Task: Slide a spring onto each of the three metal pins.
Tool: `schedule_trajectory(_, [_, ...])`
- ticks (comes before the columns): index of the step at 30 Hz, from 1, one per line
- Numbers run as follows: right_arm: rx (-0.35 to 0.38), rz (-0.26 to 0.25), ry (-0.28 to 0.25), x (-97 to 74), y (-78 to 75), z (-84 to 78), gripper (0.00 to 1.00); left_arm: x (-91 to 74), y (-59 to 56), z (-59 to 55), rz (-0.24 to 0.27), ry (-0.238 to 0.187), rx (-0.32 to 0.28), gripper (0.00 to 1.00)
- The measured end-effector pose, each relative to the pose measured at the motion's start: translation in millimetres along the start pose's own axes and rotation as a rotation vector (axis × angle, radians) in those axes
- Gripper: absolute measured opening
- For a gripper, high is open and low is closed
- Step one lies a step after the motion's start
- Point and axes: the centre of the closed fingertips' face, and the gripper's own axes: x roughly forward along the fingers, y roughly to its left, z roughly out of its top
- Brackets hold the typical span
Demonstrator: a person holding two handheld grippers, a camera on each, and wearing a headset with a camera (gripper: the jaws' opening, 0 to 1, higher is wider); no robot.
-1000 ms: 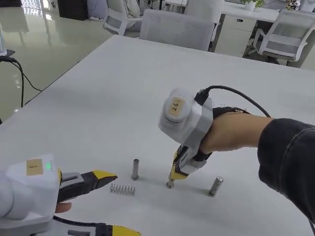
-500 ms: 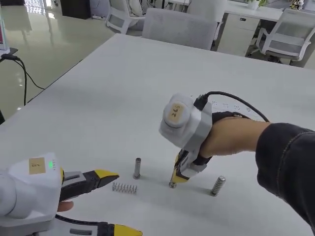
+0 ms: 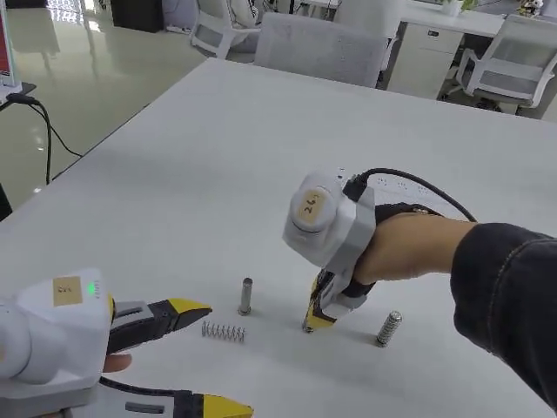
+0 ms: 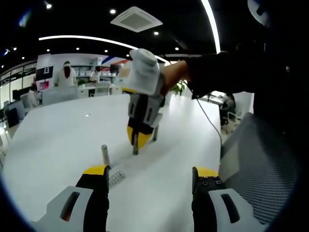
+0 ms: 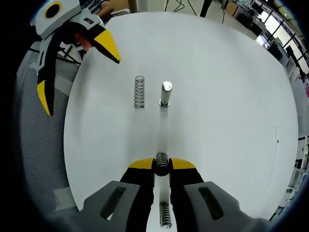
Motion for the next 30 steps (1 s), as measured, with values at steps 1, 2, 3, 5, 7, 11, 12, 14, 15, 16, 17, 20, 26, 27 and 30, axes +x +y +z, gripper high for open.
schedule_trajectory(1, [0.000, 0.000, 0.001, 0.5, 0.0, -0.4, 0.08, -0.1, 0.2, 0.0, 0.001, -0.001, 0.000, 0.66])
schedule_trajectory(2, [0.000, 0.001, 0.001, 0.8, 0.1, -0.5, 0.08, -0.2, 0.3, 0.1, 0.001, -0.001, -0.001, 0.66])
schedule_trajectory(3, [0.000, 0.001, -0.001, 0.7, 0.1, -0.3, 0.09, -0.3, 0.4, 0.1, 0.001, -0.002, -0.002, 0.66])
schedule_trajectory(5, [0.002, 0.002, -0.001, 0.8, 0.0, -0.5, 0.09, -0.2, 0.3, 0.0, 0.002, 0.000, -0.002, 0.66])
schedule_trajectory(7, [0.002, 0.002, 0.001, 1.2, 0.0, -1.1, 0.09, 0.0, 0.2, 0.1, 0.001, 0.000, -0.001, 0.66])
schedule_trajectory(11, [0.002, 0.003, 0.003, 2.2, 0.5, -2.4, 0.09, 0.5, -0.4, 1.0, 0.000, -0.001, -0.001, 0.66])
schedule_trajectory(12, [0.001, 0.003, 0.005, 2.5, 0.8, -3.2, 0.09, 0.7, -0.7, 1.2, 0.000, 0.000, 0.001, 0.66])
schedule_trajectory(14, [0.001, 0.001, 0.004, 2.5, 0.7, -4.0, 0.10, 0.8, -1.1, 1.9, -0.001, -0.001, 0.001, 0.66])
schedule_trajectory(15, [0.002, 0.002, 0.003, 2.3, 0.8, -4.1, 0.11, 0.8, -1.1, 2.1, -0.001, -0.001, 0.002, 0.66])
schedule_trajectory(16, [0.004, 0.004, 0.004, 1.8, 1.0, -4.6, 0.11, 0.8, -1.1, 2.3, -0.001, -0.001, 0.002, 0.66])
schedule_trajectory(17, [0.004, 0.003, 0.004, 1.3, 0.9, -4.9, 0.12, 0.9, -1.2, 2.4, 0.000, -0.001, 0.002, 0.66])
schedule_trajectory(20, [0.007, 0.000, -0.004, -0.3, 0.3, -4.4, 0.14, 1.1, -2.0, 3.0, -0.001, -0.001, 0.004, 0.66])
schedule_trajectory(26, [0.002, -0.010, -0.019, -4.2, -0.3, -0.1, 0.17, 0.5, -2.9, 4.5, 0.001, -0.003, 0.006, 0.66])
schedule_trajectory(27, [-0.003, -0.014, -0.022, -5.4, -0.2, 1.6, 0.17, 0.1, -2.9, 4.7, 0.002, -0.003, 0.007, 0.66])
schedule_trajectory(30, [-0.012, -0.019, -0.033, -7.8, 0.9, 7.0, 0.18, -0.7, -2.9, 4.9, 0.005, -0.003, 0.008, 0.66])
